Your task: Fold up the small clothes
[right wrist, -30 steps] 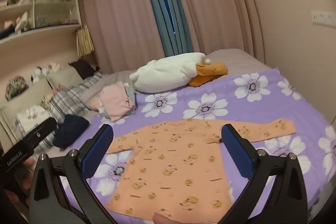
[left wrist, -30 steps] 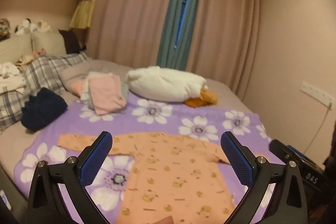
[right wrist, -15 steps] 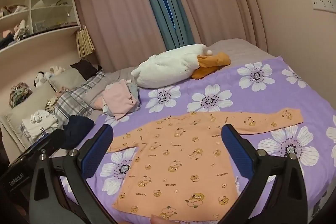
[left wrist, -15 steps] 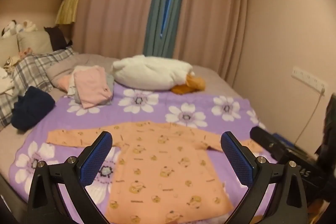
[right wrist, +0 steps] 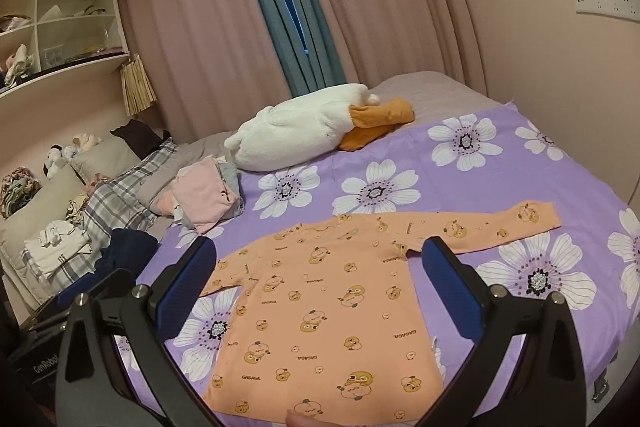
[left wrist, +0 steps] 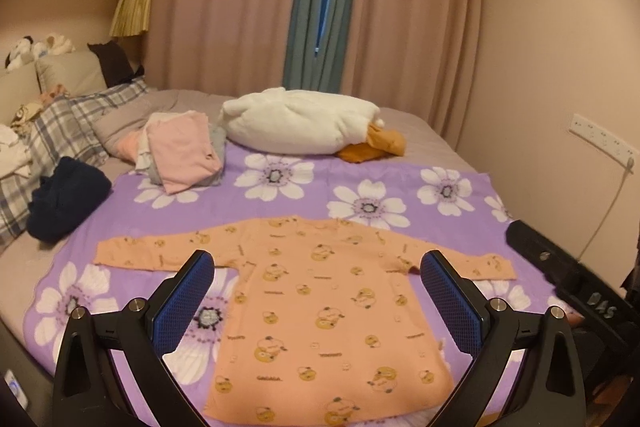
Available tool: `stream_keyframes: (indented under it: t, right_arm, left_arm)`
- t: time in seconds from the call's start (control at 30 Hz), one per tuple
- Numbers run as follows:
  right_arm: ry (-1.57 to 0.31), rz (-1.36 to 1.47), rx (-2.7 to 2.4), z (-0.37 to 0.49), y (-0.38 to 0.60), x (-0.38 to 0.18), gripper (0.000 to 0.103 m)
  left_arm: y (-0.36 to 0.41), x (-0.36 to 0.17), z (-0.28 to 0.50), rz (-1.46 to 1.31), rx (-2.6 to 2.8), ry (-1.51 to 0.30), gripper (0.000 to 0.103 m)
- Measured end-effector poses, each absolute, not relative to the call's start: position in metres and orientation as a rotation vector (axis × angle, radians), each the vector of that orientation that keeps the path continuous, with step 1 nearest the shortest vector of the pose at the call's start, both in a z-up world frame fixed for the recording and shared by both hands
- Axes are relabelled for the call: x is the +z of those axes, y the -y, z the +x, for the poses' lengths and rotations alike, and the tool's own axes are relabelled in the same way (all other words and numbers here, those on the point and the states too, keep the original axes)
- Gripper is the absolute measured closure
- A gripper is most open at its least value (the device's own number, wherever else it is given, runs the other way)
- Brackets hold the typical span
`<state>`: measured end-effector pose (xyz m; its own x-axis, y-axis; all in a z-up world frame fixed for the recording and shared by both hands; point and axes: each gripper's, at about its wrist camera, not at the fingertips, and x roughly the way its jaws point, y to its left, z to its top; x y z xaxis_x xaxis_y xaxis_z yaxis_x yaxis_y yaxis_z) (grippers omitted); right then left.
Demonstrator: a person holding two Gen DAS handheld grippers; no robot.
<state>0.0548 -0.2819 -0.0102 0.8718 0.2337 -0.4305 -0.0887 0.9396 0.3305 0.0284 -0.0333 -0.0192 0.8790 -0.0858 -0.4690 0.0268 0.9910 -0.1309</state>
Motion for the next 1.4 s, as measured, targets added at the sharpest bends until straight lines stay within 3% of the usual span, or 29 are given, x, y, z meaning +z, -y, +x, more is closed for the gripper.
stream_keyframes:
  t: [0.33,1.4]
  right_arm:
    - [-0.413,0.353,0.163,0.047,0.272,-0.009,0.000]
    - [-0.522,0.360,0.164,0.065,0.262,-0.020,0.004]
  left_arm:
    - [0.010,-0.015,0.032,-0.221,-0.015,-0.456,0.001]
    - [-0.010,-0.026,0.035,-0.270,0.019,-0.449,0.001]
